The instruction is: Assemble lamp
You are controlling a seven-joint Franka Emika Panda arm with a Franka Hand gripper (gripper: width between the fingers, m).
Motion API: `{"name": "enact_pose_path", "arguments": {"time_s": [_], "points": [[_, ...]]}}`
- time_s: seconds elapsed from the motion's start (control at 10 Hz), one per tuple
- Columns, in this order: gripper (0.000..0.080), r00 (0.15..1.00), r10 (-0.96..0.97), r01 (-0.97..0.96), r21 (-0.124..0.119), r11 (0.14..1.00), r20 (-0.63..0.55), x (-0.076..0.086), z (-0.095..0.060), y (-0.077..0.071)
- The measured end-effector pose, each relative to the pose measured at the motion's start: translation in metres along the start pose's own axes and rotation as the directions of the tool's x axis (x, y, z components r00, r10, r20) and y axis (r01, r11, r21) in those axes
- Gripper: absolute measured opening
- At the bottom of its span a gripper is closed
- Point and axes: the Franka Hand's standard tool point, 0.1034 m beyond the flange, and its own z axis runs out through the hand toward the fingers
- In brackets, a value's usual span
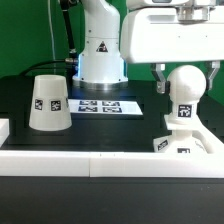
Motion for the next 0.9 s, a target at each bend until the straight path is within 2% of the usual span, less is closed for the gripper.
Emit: {"name": "enact_pose_path", "arguments": {"time_s": [0.1, 0.3, 0.6, 0.9], "points": [[0.0579, 1.0, 0.012, -0.012, -0.001, 1.0, -0.001, 0.0002, 0.0, 0.0005], [0.0579, 0.985, 0.175, -0.175, -0.002, 0.985, -0.005, 0.0003, 0.0, 0.0024], [0.0579, 0.898, 0.44, -0.44, 0.0, 0.898, -0.007, -0.0028, 0.0018, -0.0006], [0.0579, 0.857, 0.515, -0.515, 0.0, 0.857, -0.006, -0.0031, 0.002, -0.0008]]}}
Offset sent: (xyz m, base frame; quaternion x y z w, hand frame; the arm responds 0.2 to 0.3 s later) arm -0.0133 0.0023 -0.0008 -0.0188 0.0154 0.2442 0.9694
